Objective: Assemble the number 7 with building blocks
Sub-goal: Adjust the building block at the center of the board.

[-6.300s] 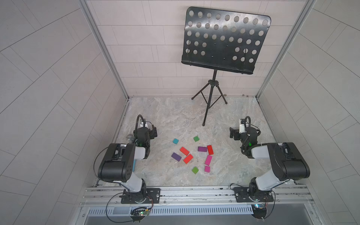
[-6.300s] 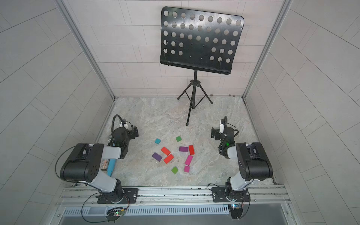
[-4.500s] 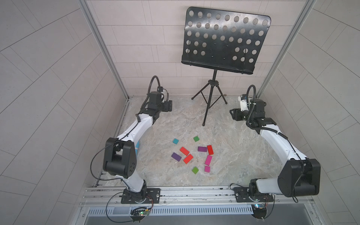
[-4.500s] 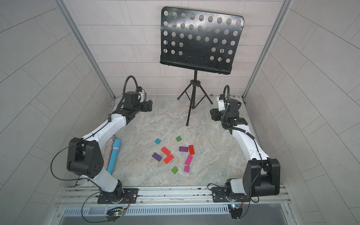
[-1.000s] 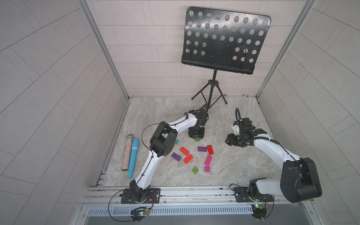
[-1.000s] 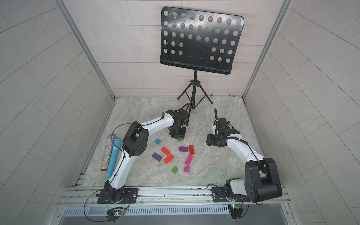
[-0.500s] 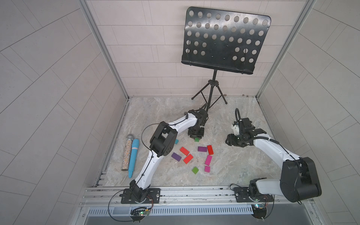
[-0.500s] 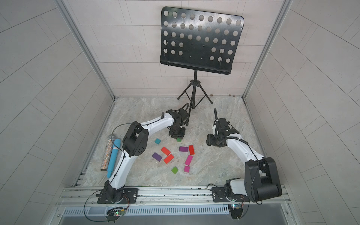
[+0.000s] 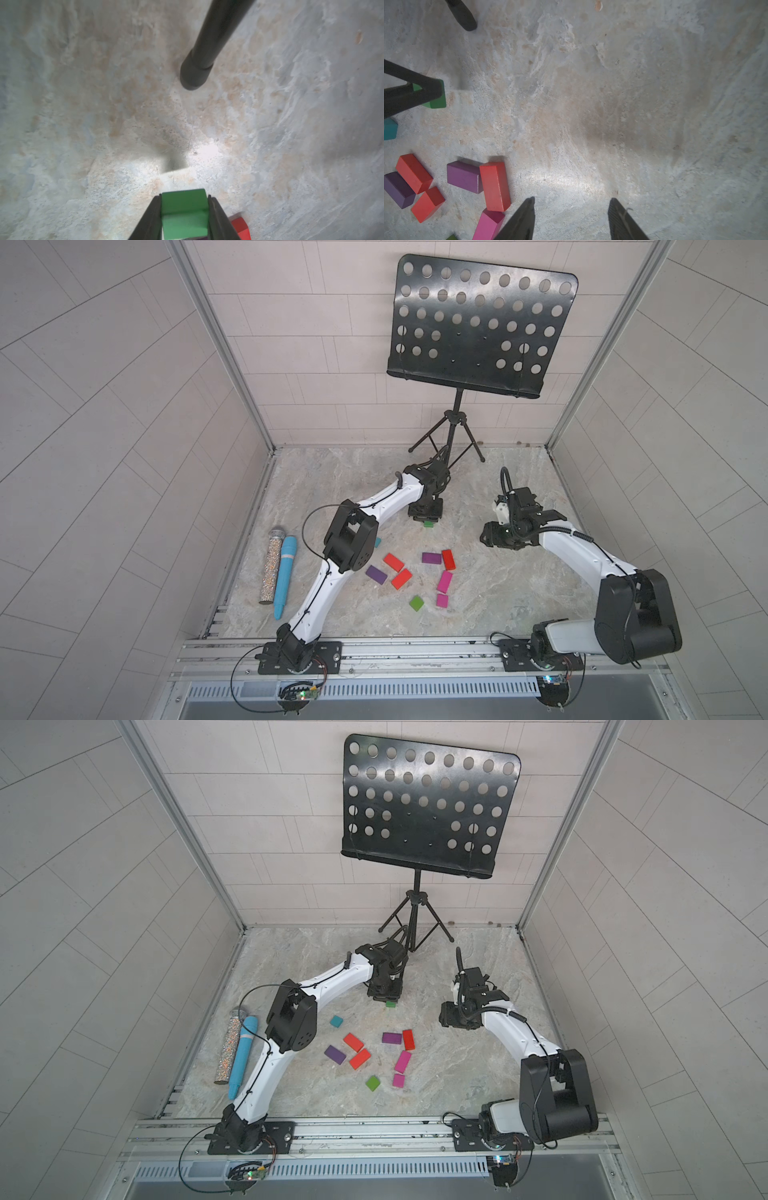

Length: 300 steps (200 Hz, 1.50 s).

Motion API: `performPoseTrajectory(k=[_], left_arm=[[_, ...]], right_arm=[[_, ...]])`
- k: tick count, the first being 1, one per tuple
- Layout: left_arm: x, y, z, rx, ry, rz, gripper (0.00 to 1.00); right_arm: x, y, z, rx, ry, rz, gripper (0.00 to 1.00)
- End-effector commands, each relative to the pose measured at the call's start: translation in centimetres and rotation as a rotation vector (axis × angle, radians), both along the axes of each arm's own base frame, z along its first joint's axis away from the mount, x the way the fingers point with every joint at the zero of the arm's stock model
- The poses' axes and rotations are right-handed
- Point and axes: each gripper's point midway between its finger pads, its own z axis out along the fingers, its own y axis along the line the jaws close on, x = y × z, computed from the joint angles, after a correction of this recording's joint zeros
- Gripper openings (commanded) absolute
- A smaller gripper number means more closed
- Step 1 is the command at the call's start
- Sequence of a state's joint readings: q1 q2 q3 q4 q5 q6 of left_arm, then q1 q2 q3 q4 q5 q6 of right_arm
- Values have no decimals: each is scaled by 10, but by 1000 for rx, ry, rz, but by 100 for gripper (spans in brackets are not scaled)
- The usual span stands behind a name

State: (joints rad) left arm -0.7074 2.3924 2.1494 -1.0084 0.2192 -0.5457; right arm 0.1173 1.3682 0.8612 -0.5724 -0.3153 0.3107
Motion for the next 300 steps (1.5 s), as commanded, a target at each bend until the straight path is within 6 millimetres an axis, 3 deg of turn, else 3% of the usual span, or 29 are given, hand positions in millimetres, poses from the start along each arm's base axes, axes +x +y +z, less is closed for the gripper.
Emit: performPoseTrajectory(k=[1,141,195,256,300], left_arm=[[0,6,-18,47,35,22,26],[-5,8,-35,47,74,67,27],[-6,6,-34,37,78,75,40],[-3,11,-12,-14,67,111,55],[9,54,28,-80,-3,185,63]], right_arm=[[6,1,5,4,-10,10,59],[3,11,-2,18,24,35,57],[-5,23,-2,25,42,83,58],[-34,63,1,14,71,247,60],[-41,81,-3,-34,99,276,61]])
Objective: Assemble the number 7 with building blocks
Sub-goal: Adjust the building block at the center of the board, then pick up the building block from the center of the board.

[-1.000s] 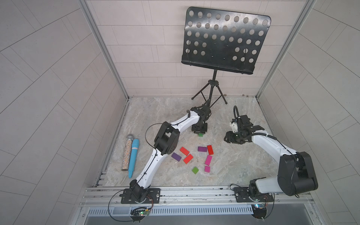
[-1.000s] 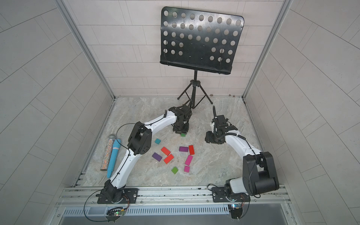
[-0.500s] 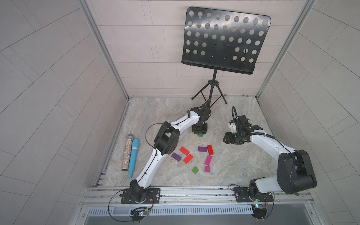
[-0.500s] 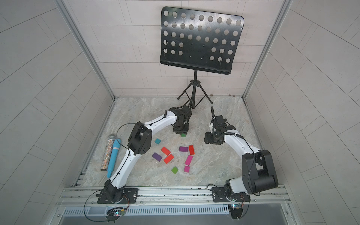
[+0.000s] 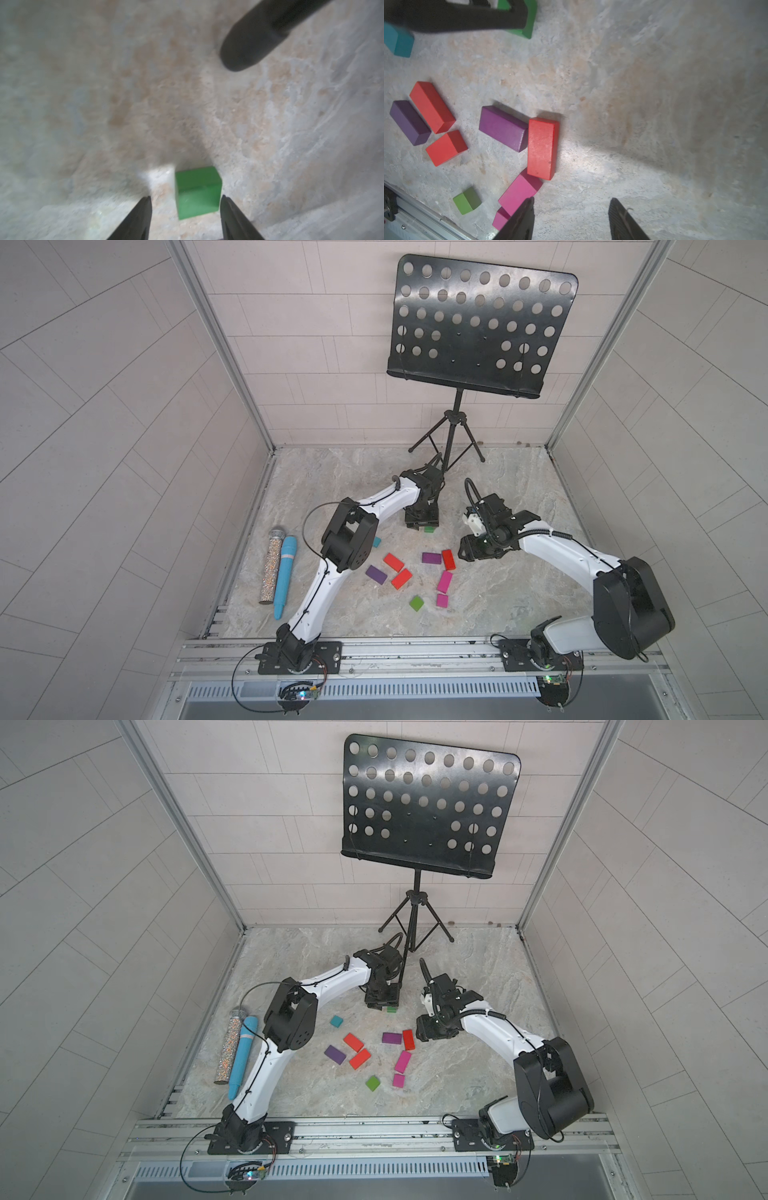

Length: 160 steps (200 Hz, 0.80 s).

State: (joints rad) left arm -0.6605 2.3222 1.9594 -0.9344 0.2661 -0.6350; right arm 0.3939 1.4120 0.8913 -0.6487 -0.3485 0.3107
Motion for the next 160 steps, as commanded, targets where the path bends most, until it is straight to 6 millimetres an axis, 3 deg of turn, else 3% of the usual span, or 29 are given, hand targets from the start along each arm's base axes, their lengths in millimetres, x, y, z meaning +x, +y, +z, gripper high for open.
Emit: performPoseTrajectory(k=[1,27,50,67,110,160], left_arm=[[18,28,47,-60,-94,67,63],[22,71,64,-27,-144,65,73],[23,106,72,-5,-162,82,74],[24,121,72,-40,-148,115,75],[28,140,70,-84,-117,143,75],[39,141,66,-123,-103,143,75]], right_arm=[[1,1,5,-43,-3,-9,60],[2,13,4,-65,-1,3,61],[-1,21,-4,-105,32,30,60],[-1,23,-9,-138,55,44,60],[1,28,-20,-186,108,71,59],[0,35,-33,-227,161,109,58]])
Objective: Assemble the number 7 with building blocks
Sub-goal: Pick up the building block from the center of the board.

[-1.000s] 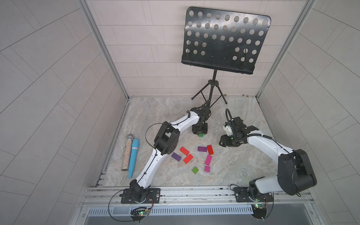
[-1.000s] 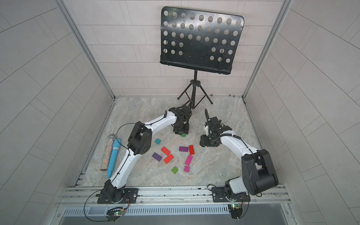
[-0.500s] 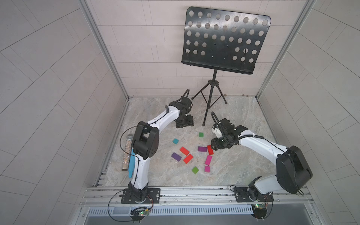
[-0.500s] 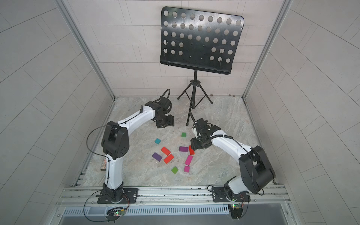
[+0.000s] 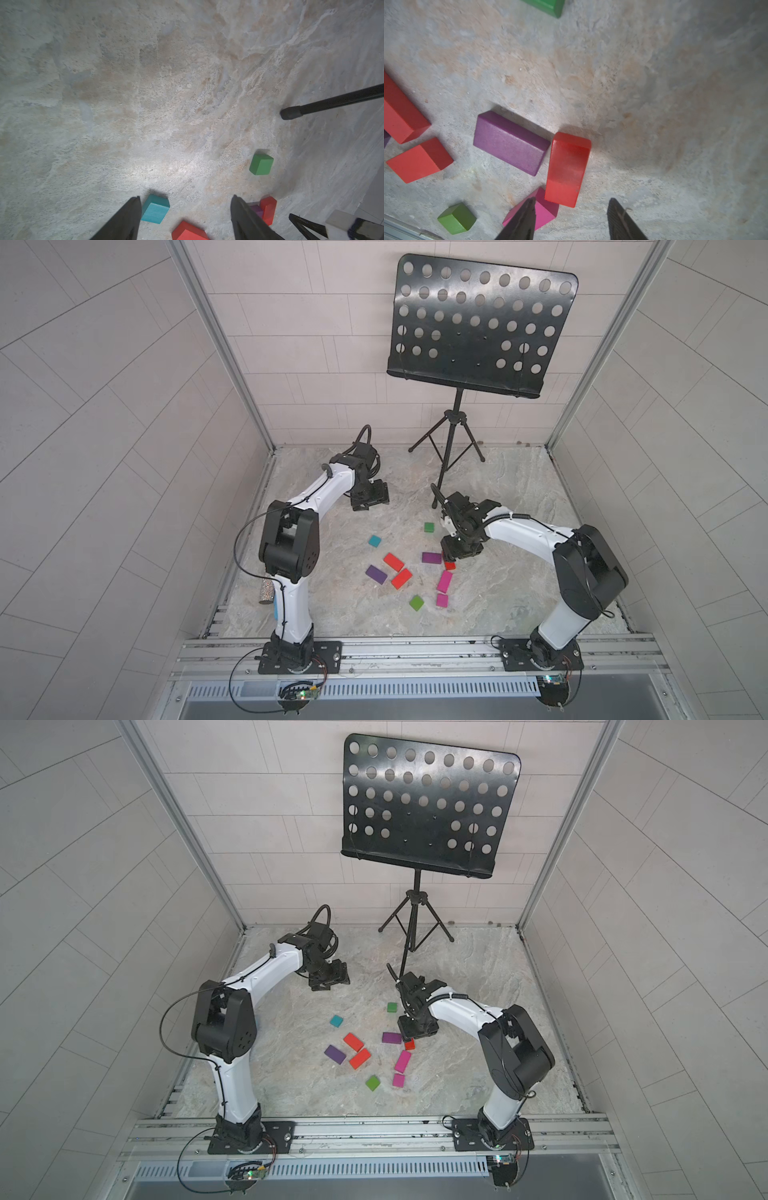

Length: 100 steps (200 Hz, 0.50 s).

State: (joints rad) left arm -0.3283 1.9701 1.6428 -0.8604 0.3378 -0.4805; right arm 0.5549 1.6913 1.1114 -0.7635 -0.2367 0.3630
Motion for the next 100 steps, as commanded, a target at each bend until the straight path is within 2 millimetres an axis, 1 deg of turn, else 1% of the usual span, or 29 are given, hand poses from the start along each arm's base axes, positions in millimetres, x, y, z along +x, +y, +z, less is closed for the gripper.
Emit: performPoseTrajectory(k=[1,38,66,100], left_arm=[[5,-3,-2,-24,3,-26,75],[7,-2,-3,-40,10,-26,75],[5,0,-2,-48,13,-30,75],[5,-1,0,-65,11,-48,75]], right_arm=[[-7,-3,-7,-58,43,23,58],[-9,0,-18,-75,81,39,56],[-8,-2,-26,-106,104,42,54],[-6,-1,-25,-107,100,36,48]])
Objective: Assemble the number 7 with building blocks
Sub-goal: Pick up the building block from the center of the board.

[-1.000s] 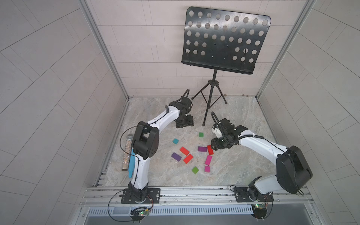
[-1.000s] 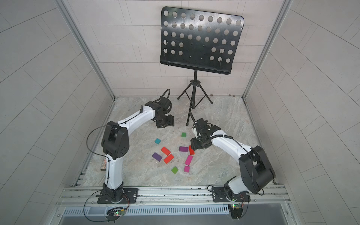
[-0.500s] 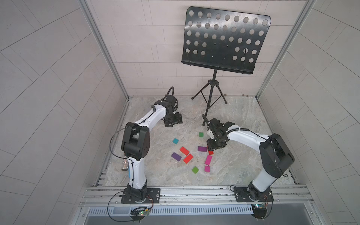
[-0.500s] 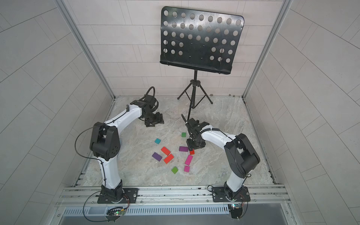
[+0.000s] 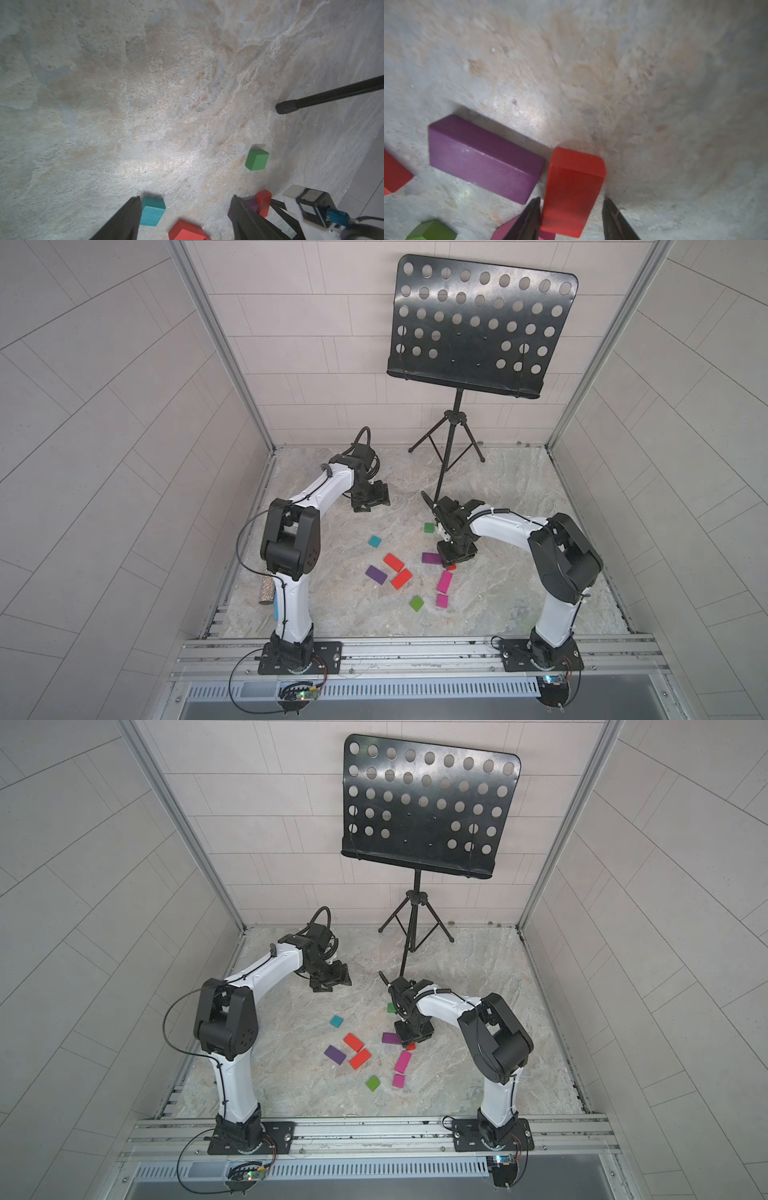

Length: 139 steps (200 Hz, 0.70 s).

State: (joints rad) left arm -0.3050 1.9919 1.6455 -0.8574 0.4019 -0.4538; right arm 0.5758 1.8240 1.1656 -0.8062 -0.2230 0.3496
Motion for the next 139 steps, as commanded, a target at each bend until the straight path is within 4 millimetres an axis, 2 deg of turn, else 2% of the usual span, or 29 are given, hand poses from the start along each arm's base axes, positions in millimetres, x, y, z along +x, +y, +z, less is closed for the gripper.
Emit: performPoseTrajectory(k=[1,30,61,73,102,139], left_arm=[[4,0,5,-17,-15,-29,75],[3,-3,2,-31,-5,-35,75],[6,-4,3,-49,-2,-36,75],[7,-4,2,-54,0,-33,75],[9,-5,2,-69,2,-30,75],[10,-7,2,-80,1,-26,75]], right_arm=[[-2,-4,2,-30,8,3,47],[-5,2,2,2,30,30,40],[7,2,15,11,-5,99,22],[13,2,19,20,-6,116,21],[32,-15,27,-25,-21,133,19],[58,-28,38,-85,-61,236,22]])
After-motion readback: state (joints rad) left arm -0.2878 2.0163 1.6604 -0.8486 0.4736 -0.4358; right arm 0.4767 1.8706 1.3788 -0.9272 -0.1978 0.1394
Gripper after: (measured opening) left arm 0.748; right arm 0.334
